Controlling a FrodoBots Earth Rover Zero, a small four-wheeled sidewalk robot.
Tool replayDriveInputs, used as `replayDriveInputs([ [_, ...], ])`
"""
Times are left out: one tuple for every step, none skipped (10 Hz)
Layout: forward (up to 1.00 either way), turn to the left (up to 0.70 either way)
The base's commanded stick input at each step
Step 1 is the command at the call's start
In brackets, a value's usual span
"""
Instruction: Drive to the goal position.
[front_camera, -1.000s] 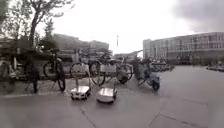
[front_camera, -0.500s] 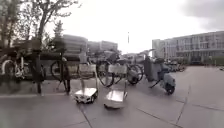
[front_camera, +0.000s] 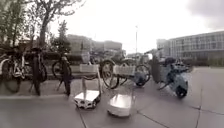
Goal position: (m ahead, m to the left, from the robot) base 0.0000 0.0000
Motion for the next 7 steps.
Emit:
replayDriveInputs([
  [0.0,-0.34],
  [0.0,-0.45],
  [0.0,-0.45],
  [0.0,-0.45],
  [0.0,-0.45],
  [0.0,-0.45],
  [0.0,-0.45],
])
